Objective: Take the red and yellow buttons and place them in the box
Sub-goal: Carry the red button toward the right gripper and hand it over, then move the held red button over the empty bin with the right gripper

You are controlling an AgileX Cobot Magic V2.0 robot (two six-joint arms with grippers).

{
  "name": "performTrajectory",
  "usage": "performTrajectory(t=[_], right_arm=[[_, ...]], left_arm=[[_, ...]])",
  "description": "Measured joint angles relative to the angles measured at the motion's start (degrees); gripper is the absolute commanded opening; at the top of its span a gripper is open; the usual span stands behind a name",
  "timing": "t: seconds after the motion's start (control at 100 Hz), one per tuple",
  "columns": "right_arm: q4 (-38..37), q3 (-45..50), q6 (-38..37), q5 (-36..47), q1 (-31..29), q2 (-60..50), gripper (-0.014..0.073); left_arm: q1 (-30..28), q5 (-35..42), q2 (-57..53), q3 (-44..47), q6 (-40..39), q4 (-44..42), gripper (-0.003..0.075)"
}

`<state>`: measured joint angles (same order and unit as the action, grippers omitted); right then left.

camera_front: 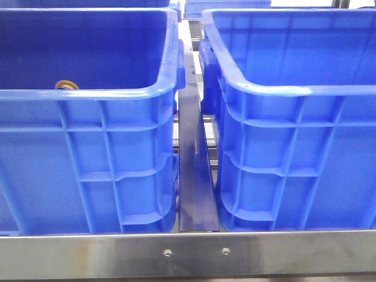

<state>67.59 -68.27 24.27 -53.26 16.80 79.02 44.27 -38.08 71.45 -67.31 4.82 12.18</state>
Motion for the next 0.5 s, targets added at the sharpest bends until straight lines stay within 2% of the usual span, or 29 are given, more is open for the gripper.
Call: performTrajectory(t=[0.07,0.14,0.24,0.33,0.37,0.5], right_arm=[[0.13,0.0,0.0,-0.04,0.0,0.0,0.0241],[0.13,0.0,0.0,-0.04,0.0,0.0,0.0241],[0.13,0.0,0.0,-0.04,0.0,0.0,0.0241],[0.13,0.0,0.54,-0.13,-0.27,0.0,0.0241],[0.13,0.0,1.51,-0.26,-0.84,0.0,0.0241],[0.13,0.0,4.89,-0.28,-4.6,-0.25,0.0241]], left_arm=[[0.0,0.0,0.0,0.03,0.0,-0.11,0.0116],[0.0,0.0,0.0,0.03,0.0,-0.19,0.0198],[0.0,0.12,0.0,0.03,0.0,-0.19,0.0393],[0.0,0.64,0.0,0.03,0.0,-0.32,0.0522],[0.0,0.79,0.0,0.03,0.0,-0.32,0.054],[0.0,1.15,0.0,0.03,0.0,-0.44,0.0524]])
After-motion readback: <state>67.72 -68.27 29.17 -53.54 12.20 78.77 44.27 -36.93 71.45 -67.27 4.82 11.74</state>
